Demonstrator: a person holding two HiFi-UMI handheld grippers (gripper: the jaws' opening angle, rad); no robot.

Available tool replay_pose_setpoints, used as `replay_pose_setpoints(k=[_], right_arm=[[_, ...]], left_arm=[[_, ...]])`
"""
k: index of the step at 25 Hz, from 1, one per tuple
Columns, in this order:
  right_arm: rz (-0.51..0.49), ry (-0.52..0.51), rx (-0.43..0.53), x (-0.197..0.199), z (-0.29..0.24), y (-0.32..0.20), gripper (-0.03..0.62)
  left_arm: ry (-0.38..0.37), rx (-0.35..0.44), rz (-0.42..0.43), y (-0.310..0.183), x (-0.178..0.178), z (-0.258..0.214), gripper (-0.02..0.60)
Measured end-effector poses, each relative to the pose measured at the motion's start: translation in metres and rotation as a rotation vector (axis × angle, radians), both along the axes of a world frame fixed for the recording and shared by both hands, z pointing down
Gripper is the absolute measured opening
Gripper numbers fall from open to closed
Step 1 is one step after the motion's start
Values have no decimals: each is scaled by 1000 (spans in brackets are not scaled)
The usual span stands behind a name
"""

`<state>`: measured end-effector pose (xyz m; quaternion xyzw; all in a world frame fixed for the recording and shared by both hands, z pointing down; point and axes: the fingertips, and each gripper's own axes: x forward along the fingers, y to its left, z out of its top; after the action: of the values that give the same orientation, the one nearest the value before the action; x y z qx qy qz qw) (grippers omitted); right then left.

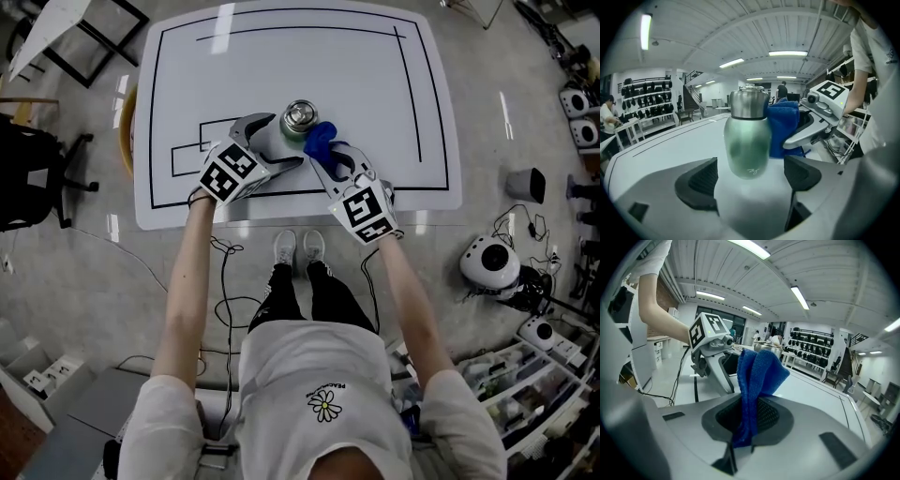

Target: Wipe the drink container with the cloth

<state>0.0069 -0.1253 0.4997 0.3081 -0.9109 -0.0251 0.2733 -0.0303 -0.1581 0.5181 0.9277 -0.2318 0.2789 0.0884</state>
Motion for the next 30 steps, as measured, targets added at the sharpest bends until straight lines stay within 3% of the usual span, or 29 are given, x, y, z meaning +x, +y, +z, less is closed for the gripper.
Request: replay_pose_setpoints(k=[10,30], right_arm=[[5,2,8,5,-1,-6,43],[69,-24,20,10,-5,-27,43]], left_arm=[[7,-32,47,6,13,4,422],[-6,-86,5,47,14,3,422]])
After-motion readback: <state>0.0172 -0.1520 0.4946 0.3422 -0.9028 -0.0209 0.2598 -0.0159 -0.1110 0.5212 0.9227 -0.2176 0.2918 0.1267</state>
